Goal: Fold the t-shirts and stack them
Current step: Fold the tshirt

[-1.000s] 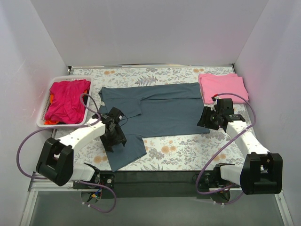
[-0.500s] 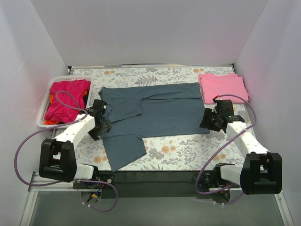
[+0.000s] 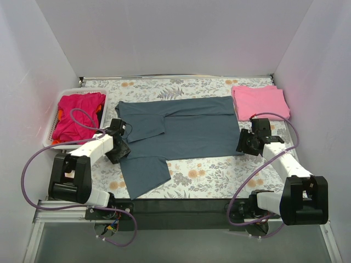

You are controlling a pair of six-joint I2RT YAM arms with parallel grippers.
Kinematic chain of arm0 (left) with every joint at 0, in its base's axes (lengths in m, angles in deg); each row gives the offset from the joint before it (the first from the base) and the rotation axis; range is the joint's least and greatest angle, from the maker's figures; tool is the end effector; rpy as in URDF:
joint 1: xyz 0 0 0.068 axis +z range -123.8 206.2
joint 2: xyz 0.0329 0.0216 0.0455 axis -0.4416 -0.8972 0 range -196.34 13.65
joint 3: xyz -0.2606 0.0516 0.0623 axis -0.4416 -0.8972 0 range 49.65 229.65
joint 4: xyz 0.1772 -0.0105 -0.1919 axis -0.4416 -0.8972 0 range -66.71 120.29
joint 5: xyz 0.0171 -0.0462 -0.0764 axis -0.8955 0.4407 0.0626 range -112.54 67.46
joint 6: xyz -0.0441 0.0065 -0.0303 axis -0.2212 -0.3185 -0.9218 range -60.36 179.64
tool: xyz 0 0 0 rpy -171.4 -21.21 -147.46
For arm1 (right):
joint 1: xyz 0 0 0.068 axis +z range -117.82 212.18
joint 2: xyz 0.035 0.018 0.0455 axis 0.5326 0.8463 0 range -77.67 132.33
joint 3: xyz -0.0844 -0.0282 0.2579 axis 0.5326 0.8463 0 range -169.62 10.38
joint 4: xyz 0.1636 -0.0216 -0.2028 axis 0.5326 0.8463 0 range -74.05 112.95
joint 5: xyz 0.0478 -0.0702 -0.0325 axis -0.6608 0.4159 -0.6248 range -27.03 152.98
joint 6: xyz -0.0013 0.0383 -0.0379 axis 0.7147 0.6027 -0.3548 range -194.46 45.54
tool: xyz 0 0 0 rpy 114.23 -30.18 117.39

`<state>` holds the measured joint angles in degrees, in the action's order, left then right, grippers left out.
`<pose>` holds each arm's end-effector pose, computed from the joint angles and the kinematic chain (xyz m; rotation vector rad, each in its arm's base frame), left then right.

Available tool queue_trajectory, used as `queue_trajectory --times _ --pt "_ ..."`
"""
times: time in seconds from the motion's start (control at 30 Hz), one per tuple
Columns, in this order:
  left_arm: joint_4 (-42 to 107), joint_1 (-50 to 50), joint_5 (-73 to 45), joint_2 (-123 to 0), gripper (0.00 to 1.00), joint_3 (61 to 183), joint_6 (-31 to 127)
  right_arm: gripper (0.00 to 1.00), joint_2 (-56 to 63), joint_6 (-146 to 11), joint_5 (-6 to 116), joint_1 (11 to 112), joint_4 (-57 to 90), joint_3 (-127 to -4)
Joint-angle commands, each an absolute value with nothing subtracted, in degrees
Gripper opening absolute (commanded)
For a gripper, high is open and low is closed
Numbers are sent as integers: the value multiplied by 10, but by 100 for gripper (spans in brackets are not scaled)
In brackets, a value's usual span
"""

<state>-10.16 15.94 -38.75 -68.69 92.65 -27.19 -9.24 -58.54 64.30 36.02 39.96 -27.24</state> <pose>0.2295 -0.0314 0.1598 -1.7701 2.1849 0.0767 0.2268 0.0144 0.1955 0.2756 2.5156 0.1089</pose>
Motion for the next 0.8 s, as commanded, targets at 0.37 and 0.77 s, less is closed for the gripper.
queue_trajectory --times 0.37,0.77 --pt "-100 161 -355 -654 8 910 -259 45 -43 -571 690 352 382 -264" --pt "-101 161 -341 -651 6 902 -251 39 -15 -554 685 345 366 -298"
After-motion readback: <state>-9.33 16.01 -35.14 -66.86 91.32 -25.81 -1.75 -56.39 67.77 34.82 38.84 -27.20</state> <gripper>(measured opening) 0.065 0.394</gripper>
